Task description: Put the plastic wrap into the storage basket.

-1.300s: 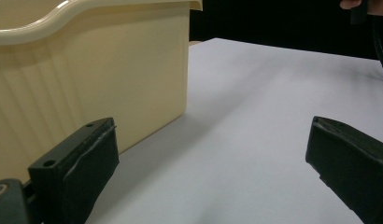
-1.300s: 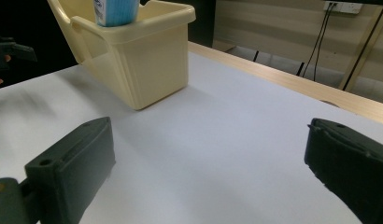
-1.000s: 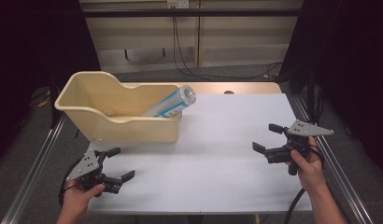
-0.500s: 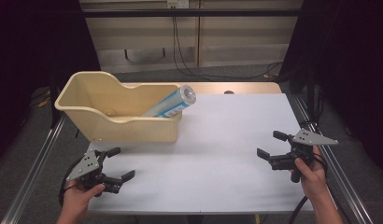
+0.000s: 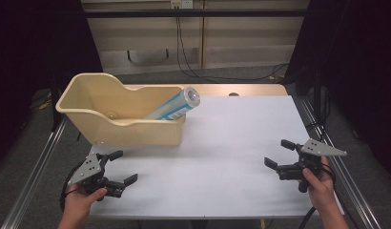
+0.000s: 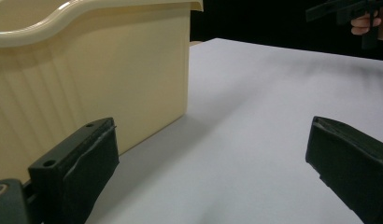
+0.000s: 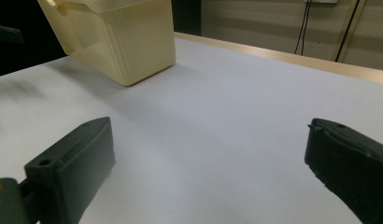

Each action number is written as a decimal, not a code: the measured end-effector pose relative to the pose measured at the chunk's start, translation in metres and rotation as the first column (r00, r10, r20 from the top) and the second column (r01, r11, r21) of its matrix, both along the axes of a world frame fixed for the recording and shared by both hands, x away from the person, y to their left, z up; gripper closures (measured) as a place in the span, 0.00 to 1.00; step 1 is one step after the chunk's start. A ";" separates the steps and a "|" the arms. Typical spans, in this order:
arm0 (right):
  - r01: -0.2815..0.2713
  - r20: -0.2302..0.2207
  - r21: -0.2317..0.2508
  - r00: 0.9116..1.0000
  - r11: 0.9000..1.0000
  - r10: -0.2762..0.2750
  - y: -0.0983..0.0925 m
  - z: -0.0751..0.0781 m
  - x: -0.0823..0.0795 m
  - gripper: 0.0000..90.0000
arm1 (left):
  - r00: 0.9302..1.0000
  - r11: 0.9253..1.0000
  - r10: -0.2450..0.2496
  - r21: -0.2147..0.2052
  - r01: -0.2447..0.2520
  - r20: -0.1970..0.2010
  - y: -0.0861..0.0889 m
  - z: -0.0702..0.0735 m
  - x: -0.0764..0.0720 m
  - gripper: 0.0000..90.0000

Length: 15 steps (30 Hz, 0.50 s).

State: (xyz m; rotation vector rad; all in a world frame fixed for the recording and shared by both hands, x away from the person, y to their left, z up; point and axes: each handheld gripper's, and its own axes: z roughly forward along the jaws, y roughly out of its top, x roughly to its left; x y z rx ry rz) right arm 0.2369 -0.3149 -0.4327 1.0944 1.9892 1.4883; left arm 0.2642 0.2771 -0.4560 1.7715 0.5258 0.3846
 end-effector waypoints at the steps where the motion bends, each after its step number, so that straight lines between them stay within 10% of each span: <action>1: 0.000 -0.001 0.003 1.000 1.000 0.000 0.000 -0.001 -0.001 0.01 | 1.000 1.000 0.000 0.000 0.000 0.000 0.000 0.000 0.000 0.03; 15: 0.002 0.019 0.019 1.000 1.000 -0.003 -0.005 -0.012 -0.013 0.01 | 1.000 1.000 0.008 -0.012 -0.008 0.003 0.000 0.000 0.000 0.03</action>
